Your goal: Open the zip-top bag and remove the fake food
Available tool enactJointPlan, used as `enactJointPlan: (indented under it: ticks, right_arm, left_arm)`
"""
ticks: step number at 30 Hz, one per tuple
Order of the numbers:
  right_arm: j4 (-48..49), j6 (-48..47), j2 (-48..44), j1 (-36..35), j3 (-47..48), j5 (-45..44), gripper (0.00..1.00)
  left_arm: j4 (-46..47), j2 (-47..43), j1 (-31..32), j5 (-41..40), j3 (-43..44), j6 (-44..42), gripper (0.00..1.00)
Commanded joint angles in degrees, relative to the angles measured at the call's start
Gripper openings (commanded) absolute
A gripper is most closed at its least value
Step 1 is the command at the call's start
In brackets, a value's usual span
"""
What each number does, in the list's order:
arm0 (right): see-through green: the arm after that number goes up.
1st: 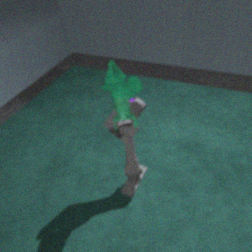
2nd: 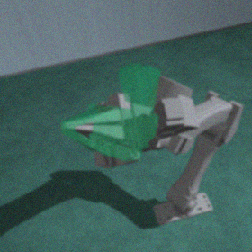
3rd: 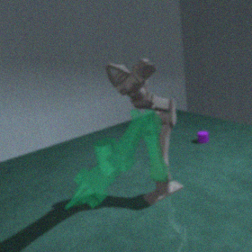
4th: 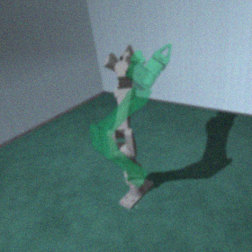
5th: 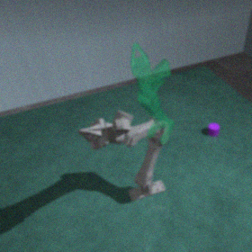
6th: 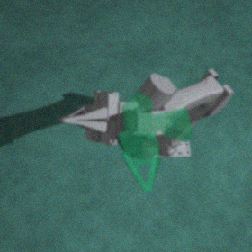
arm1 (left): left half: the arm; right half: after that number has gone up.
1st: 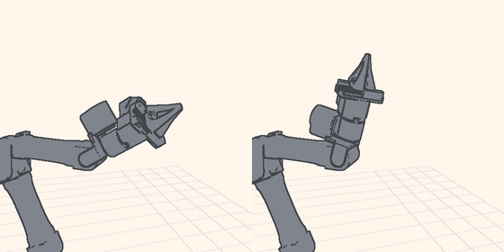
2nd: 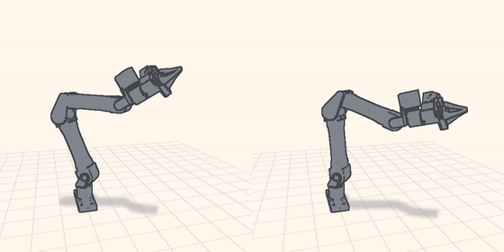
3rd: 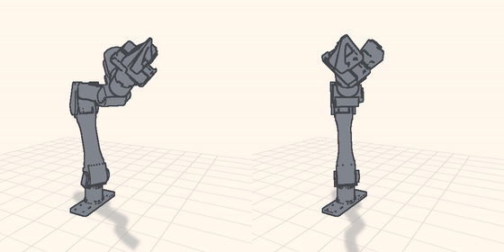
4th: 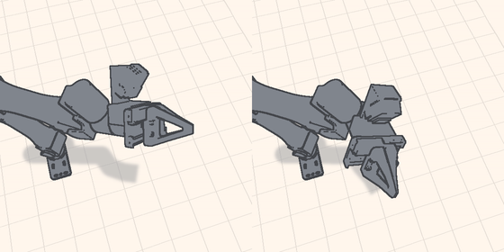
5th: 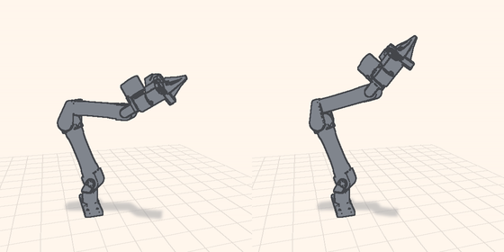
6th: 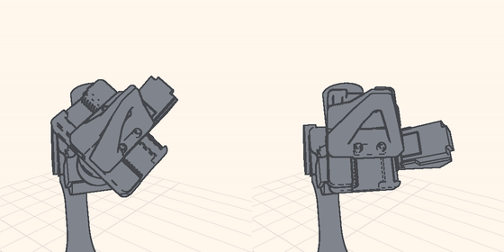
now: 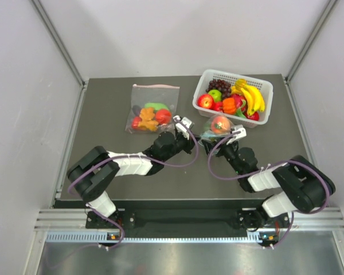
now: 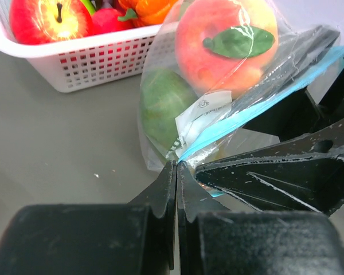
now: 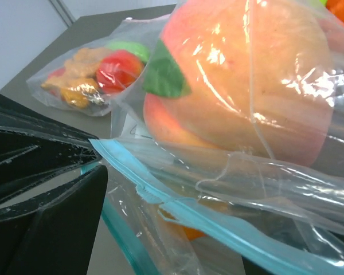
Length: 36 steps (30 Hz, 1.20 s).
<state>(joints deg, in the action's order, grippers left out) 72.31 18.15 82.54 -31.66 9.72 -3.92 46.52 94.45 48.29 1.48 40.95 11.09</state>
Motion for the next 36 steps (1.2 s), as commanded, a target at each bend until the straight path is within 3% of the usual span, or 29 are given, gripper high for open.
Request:
enactJointPlan:
  ticks: [1, 10, 13, 20, 21, 23, 25, 28, 31, 36]
  right_arm:
    - [7.4, -1.5, -0.1, 2.3, 4.0, 0.3, 0.84]
    - [15.8, 0.1, 11.8, 2.3, 10.8, 13.8, 0.98]
    - [21.5, 2.8, 13.5, 2.2, 10.5, 17.3, 0.98]
    - [19.6, 1.7, 11.2, 2.3, 10.3, 17.5, 0.95]
    - [19.1, 1.6, 10.7, 2.3, 10.2, 17.6, 0.95]
    - [18.0, 1.3, 9.6, 2.3, 9.5, 17.4, 0.95]
    - [18.0, 1.4, 9.0, 2.7, 9.0, 17.4, 0.95]
    - [18.1, 1.9, 8.7, 3.7, 8.5, 17.8, 0.95]
    - [19.1, 3.2, 8.7, 4.7, 8.2, 18.9, 0.95]
    - [19.9, 8.0, 8.8, 8.0, 8.4, 21.9, 0.95]
  left_arm:
    - [-1.4, 1.1, -2.1, -2.4, 0.6, -2.4, 0.00]
    - [-0.9, -3.2, -0.9, 4.8, -1.0, 0.2, 0.00]
    - [-1.7, -3.1, -0.9, 5.1, -0.8, -0.1, 0.00]
    - [-0.1, -3.6, -0.9, 7.6, -1.4, 0.4, 0.00]
    - [-0.4, -3.8, -0.9, 7.7, -1.6, 0.2, 0.04]
    - [-0.5, -5.7, -0.9, 7.8, -2.7, -0.7, 0.34]
    - [0.1, -9.1, -1.1, 7.9, -4.2, -1.4, 0.82]
    - [1.9, -14.3, -1.9, 7.3, -8.4, -2.2, 0.93]
    - [2.3, -17.1, -4.7, 9.1, -10.8, -2.0, 0.93]
    - [13.8, -16.6, -10.4, 24.0, -17.5, -0.5, 0.96]
